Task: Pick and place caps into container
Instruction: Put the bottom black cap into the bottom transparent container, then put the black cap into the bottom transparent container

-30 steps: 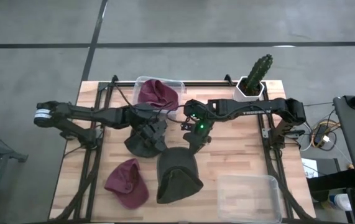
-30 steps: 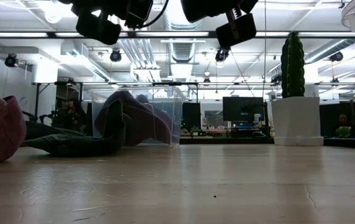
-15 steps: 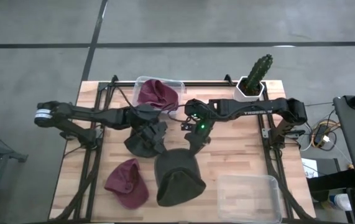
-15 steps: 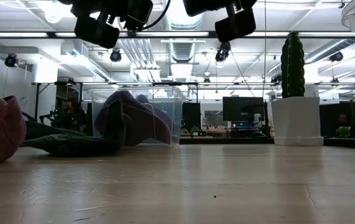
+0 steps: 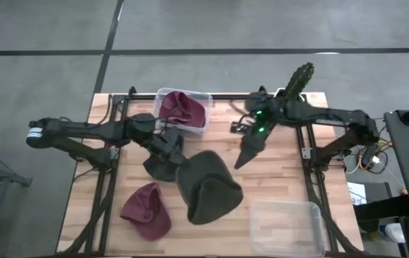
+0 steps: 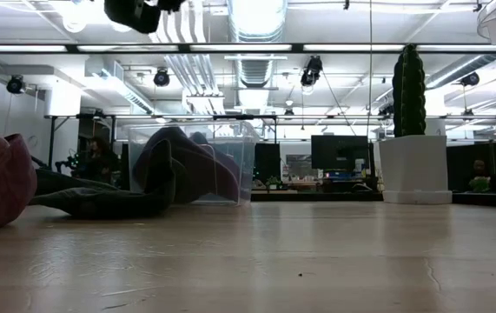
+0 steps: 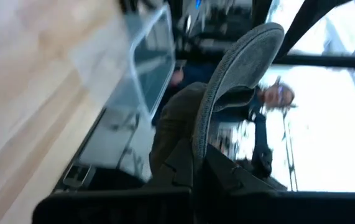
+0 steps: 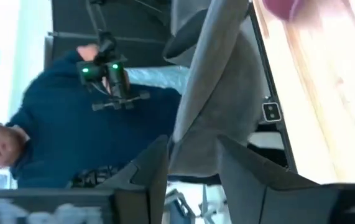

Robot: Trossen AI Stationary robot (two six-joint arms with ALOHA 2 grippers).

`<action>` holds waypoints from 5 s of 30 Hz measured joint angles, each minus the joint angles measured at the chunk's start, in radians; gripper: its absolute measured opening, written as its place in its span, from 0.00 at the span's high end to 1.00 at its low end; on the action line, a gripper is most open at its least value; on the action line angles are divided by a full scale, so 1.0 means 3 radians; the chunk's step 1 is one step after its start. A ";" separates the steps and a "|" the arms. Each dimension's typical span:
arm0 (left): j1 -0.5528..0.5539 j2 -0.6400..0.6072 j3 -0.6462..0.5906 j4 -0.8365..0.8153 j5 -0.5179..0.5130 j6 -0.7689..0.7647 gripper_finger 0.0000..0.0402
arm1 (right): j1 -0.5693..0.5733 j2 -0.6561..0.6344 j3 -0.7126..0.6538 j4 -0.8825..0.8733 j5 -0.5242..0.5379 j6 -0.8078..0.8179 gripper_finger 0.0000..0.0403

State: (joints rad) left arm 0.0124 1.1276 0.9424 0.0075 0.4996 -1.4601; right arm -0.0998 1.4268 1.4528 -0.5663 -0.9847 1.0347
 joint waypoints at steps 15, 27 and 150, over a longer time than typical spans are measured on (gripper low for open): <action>-0.1250 0.0210 0.0054 0.0455 -0.2897 -0.0580 0.99 | -0.0352 -0.1131 -0.0001 -0.0178 0.1294 -0.0585 0.73; -0.1685 0.1487 0.1065 0.0598 -0.3820 -0.0665 0.99 | -0.0357 -0.1511 -0.0001 -0.0185 0.1674 -0.1476 0.76; -0.1661 0.4024 0.4122 -0.0264 -0.2456 -0.0914 0.60 | -0.0352 -0.2547 -0.0001 -0.0647 0.1884 -0.2150 0.83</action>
State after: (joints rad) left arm -0.4858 2.3347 2.1792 -0.0716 -0.2371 -1.7342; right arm -0.2054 0.6628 1.4525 -0.7604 -0.4194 0.3896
